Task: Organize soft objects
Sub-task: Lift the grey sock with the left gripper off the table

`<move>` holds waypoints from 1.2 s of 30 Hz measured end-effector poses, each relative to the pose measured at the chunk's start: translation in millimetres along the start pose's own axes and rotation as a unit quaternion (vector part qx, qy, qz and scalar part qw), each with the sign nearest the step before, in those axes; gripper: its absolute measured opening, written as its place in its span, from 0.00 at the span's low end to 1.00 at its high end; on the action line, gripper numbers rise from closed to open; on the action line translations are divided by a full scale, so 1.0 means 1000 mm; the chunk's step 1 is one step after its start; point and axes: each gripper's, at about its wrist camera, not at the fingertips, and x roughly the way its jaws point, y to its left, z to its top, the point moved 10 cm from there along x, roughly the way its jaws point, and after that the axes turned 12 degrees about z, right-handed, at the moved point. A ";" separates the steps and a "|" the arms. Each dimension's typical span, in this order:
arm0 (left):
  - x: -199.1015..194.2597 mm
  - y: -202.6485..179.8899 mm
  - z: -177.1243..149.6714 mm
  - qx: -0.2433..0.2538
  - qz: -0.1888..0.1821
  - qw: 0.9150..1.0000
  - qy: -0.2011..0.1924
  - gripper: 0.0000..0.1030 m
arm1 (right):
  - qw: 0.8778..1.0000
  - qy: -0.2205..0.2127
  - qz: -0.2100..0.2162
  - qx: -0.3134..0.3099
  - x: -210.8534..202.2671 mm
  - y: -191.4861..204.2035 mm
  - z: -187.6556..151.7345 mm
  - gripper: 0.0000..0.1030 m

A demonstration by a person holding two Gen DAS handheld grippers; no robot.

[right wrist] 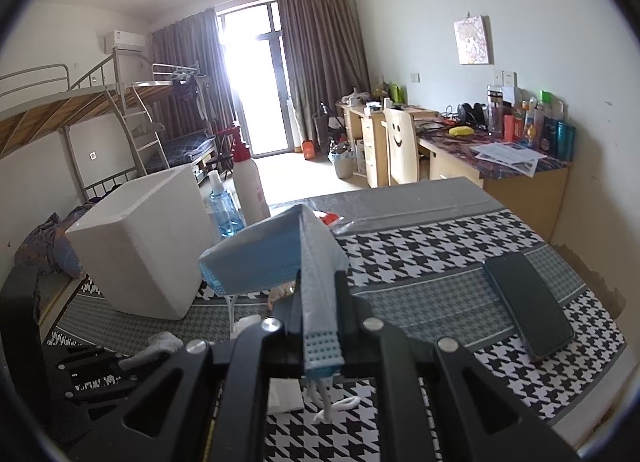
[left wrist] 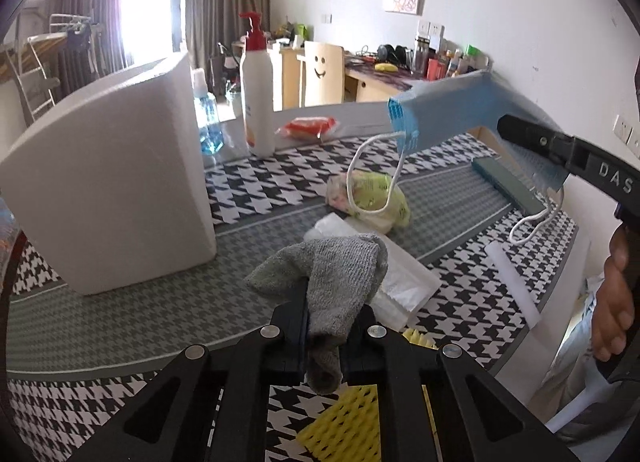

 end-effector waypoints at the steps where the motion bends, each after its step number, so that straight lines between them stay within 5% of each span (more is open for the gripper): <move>1: -0.001 0.001 0.001 0.000 0.000 1.000 -0.003 0.12 | 1.000 0.000 0.001 -0.001 0.000 0.001 0.001 0.13; 36: -0.055 0.023 0.067 -0.009 0.020 0.995 -0.101 0.12 | 0.999 -0.028 0.013 -0.010 -0.002 0.017 0.032 0.13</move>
